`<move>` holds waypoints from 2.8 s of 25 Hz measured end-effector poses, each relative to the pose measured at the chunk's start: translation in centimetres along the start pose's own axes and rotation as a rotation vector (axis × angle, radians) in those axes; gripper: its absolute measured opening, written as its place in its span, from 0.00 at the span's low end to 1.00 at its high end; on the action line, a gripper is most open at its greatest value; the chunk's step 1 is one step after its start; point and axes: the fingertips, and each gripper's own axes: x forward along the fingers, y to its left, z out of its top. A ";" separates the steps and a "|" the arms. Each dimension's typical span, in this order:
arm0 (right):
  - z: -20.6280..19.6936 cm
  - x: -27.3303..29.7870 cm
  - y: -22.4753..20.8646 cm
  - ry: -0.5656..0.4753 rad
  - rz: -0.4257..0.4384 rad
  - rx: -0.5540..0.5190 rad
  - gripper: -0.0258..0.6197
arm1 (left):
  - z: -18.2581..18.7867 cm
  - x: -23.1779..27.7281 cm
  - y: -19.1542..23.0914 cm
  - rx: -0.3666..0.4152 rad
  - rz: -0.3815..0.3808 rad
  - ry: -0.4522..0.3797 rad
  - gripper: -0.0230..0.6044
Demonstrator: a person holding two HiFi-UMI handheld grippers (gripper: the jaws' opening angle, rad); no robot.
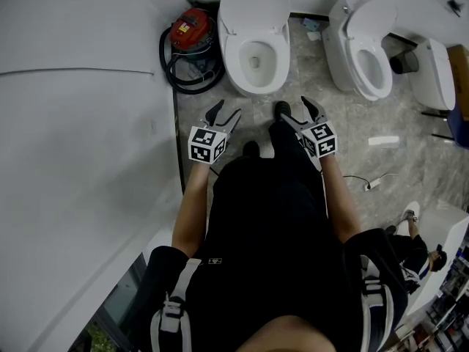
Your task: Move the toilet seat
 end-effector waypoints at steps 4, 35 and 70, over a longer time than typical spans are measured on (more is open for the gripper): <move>0.2 0.9 -0.7 0.006 0.015 -0.003 0.60 | 0.1 0.8 0.5 -0.004 0.010 0.008 0.43; 0.3 12.4 -14.7 0.226 0.330 -0.019 0.60 | 2.5 13.4 5.1 -0.228 0.232 0.173 0.43; -22.2 27.5 -10.9 0.523 0.594 -0.013 0.57 | -19.7 30.1 11.4 -0.446 0.093 0.362 0.44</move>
